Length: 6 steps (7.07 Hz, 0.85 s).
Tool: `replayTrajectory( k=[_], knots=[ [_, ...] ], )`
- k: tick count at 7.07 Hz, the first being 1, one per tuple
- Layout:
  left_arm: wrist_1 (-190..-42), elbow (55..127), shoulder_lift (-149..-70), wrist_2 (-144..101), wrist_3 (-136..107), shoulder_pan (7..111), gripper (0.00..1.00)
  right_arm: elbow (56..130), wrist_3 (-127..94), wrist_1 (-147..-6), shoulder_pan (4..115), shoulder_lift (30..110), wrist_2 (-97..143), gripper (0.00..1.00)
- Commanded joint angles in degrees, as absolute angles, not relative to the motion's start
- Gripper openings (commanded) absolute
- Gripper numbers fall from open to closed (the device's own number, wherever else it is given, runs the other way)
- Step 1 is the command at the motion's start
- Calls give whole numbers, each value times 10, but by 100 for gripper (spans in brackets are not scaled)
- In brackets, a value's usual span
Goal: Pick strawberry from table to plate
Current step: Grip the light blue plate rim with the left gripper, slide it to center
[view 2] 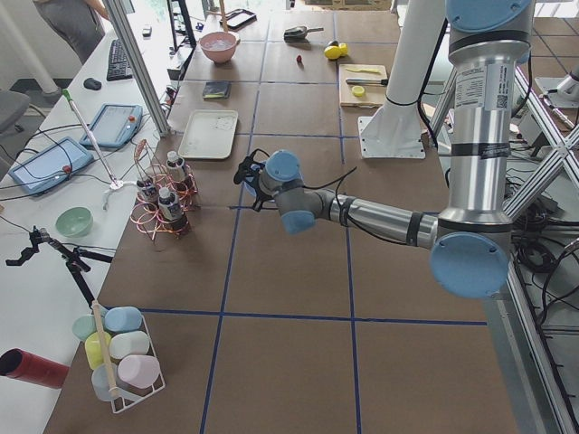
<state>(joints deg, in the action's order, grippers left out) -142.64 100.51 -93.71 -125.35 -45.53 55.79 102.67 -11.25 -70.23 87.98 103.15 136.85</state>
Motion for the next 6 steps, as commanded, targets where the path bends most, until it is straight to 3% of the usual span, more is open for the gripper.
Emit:
replayTrajectory(
  k=[1,3,6],
  knots=[
    [-1397,990,-1068,-1171,-623,407,0,1027,-112,-702,880,1032,1368,100],
    [-1392,910,-1162,-1055,-683,295,0,1027,-113,-702,880,1032,1368,100],
    [-1393,875,-1174,-1015,-680,268,0,1024,-113,-702,880,1032,1368,100]
  ],
)
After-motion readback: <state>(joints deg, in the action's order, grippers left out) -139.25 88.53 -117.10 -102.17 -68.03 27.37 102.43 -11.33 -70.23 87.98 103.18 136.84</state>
